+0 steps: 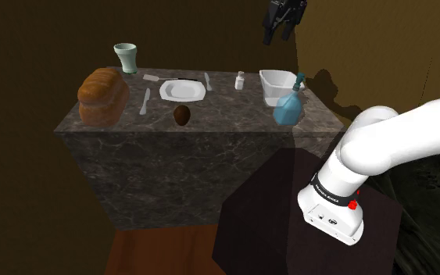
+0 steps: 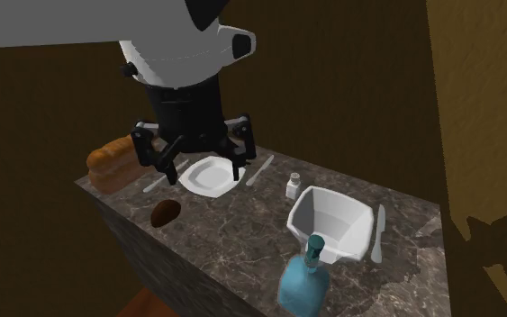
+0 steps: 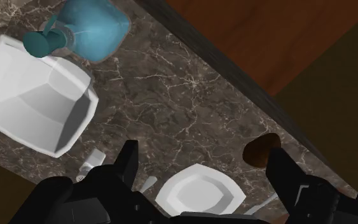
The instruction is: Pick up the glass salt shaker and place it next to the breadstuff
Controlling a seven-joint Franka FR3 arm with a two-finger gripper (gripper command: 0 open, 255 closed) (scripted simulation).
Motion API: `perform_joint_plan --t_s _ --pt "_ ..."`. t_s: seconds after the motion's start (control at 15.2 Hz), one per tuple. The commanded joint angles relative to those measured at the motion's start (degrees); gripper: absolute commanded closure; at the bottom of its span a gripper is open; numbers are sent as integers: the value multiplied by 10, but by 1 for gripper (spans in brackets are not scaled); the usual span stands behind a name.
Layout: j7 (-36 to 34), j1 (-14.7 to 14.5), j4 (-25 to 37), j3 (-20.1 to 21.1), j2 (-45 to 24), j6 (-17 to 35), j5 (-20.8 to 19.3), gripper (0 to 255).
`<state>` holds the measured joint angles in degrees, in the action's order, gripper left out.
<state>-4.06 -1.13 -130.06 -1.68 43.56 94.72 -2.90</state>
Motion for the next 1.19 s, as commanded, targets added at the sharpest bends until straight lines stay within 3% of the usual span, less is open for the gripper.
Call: perform_joint_plan --t_s 0.0,0.53,1.12 --pt "0 0 0 0 0 0 0 0" --pt "44 18 -8 -58 -109 120 -21 0" --pt "101 31 38 -120 -268 235 -13 0"
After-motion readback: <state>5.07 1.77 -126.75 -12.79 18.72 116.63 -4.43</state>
